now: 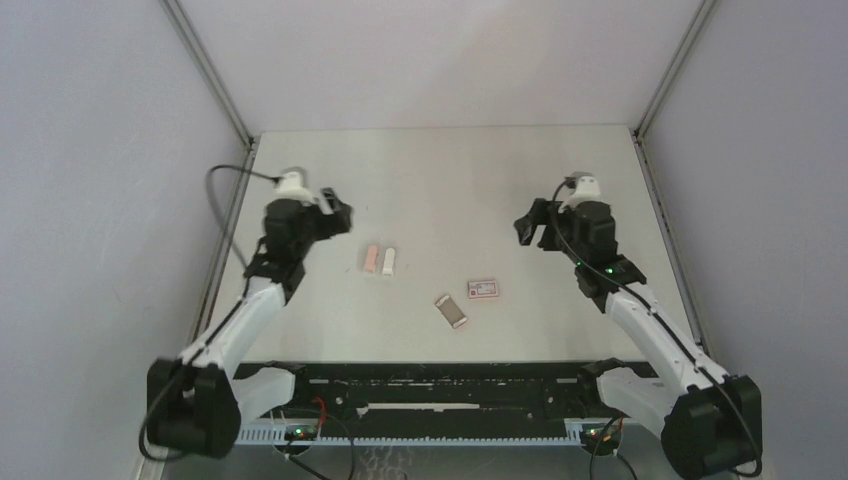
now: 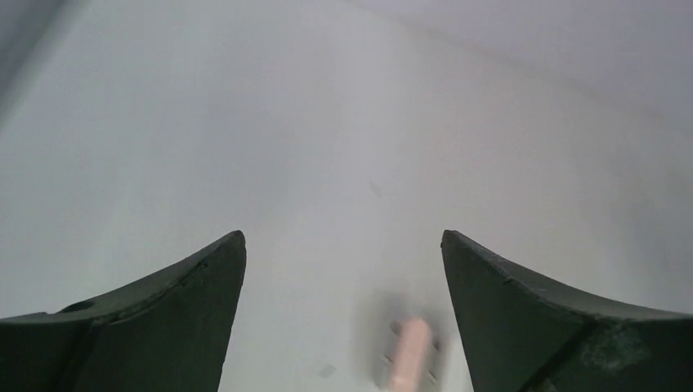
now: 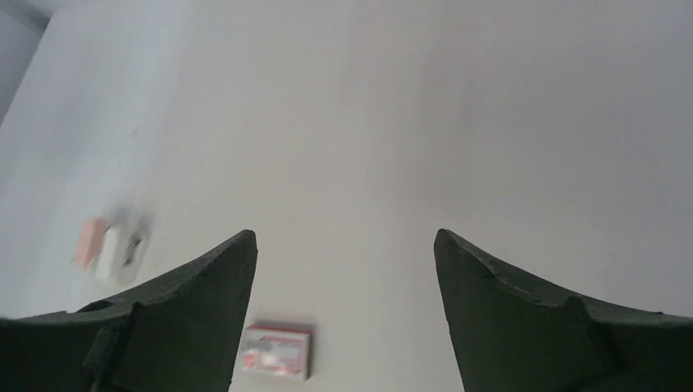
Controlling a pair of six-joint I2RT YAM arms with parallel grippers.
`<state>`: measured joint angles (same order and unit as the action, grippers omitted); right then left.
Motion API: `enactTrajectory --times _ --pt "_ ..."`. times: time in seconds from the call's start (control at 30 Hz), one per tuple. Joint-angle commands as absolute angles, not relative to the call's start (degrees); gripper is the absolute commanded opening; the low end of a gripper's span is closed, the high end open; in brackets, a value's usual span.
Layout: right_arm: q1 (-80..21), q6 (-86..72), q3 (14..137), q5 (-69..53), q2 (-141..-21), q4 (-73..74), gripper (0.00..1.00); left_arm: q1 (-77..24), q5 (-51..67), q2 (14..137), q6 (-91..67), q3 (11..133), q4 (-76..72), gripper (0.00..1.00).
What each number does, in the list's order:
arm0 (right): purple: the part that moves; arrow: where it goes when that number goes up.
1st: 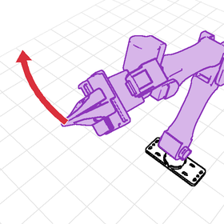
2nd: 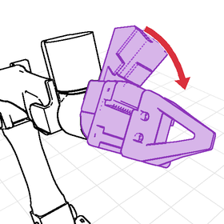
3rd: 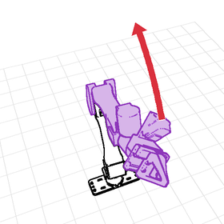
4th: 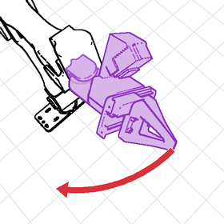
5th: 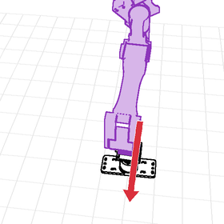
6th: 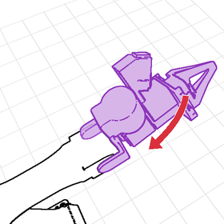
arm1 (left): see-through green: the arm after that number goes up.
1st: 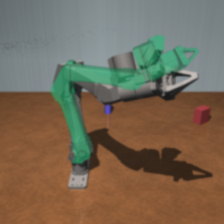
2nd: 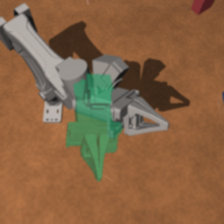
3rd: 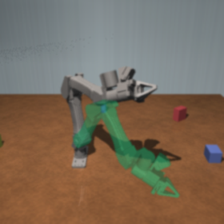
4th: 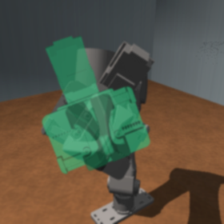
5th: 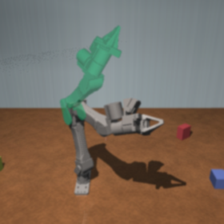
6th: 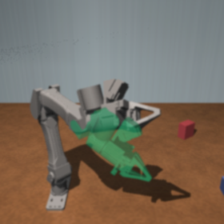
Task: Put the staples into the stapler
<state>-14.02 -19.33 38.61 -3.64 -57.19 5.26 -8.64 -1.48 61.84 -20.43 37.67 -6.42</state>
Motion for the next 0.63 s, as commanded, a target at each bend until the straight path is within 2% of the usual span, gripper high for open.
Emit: enactTrajectory --times 0.0,0.17,0.37,0.5,0.6 --pt "-3.50 -15.49 29.94 -3.31 -49.57 -8.06 0.79 4.20 -12.25 50.46 -23.53 26.85 -14.81 0.94" --pt "4.48 -13.33 19.10 -1.97 -50.30 -21.59 0.80 5.76 -22.94 46.71 -14.92 15.57 -25.83 0.97" --pt "5.19 -10.68 10.46 2.68 -60.87 -41.83 0.79 5.72 -18.99 55.66 -13.85 13.38 -35.35 0.99" --pt "5.12 -10.16 11.54 3.52 -61.85 -40.98 0.79 5.73 -14.98 61.19 -12.65 15.65 -36.19 0.96" --pt "5.10 -10.03 10.94 3.95 -61.18 -41.47 0.79 5.80 -17.73 60.78 -13.75 15.10 -37.02 0.98"
